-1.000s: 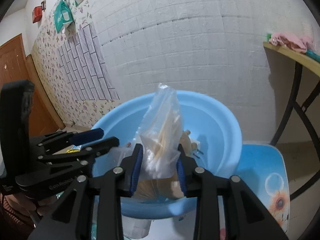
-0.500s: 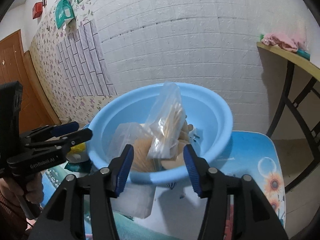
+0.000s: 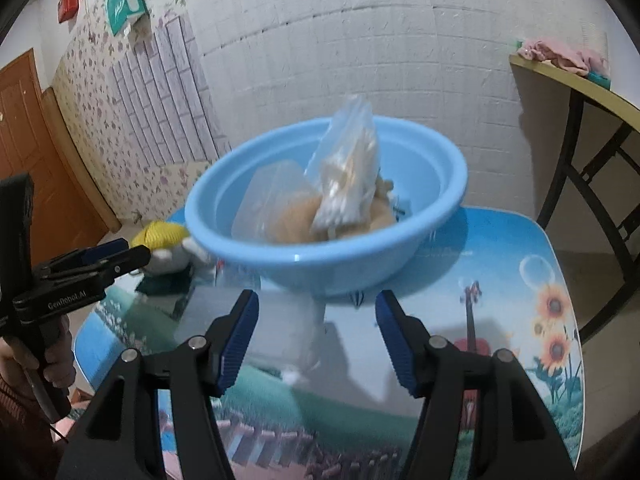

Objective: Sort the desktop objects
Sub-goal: 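Move the left tool to the yellow-hatted plush toy and close on it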

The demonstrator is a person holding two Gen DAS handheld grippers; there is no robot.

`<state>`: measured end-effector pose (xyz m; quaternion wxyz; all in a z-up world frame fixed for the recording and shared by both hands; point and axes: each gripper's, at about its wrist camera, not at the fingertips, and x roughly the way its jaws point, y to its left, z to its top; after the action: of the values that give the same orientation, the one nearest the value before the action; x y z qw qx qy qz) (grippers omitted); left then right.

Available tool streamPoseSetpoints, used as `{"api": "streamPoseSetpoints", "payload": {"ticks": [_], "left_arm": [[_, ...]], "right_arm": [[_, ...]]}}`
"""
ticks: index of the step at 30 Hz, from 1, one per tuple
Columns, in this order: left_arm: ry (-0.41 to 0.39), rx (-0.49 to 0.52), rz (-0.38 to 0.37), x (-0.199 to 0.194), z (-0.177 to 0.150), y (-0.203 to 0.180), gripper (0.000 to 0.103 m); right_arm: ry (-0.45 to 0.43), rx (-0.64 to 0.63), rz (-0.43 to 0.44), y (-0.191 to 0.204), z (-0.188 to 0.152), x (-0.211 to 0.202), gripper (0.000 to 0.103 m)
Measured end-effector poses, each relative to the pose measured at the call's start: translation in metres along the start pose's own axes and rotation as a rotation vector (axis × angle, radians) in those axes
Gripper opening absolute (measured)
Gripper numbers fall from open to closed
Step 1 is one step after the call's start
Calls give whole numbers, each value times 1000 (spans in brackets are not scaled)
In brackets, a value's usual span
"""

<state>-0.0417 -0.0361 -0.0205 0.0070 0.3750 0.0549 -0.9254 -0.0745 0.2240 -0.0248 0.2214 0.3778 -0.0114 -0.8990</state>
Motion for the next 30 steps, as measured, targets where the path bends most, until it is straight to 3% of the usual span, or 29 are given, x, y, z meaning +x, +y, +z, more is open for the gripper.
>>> {"api": "streamPoseSetpoints", "payload": {"ticks": [4,6,9,13,21,23,30], "left_arm": [[10,-5,17,0,-10,8,61],[12,-15,26,0,-13,14,69],[13,-27,31,0,-15,22,72],[15,-29,43,1,-17,28,80],[24,-9,36,11,-13,32,82],[21,12,35,15,-10,29,83],[-5,131,30,31,1,16,91]], "right_arm": [[15,-2,7,6,-1,4,71],[23,-9,10,8,-3,6,79],[53,-22,16,13,-6,14,84],[73,-33,32,19,-11,21,86],[108,-47,99,32,-15,35,96],[110,-60,111,37,-15,37,103],[147,-69,105,42,-15,53,103]]}}
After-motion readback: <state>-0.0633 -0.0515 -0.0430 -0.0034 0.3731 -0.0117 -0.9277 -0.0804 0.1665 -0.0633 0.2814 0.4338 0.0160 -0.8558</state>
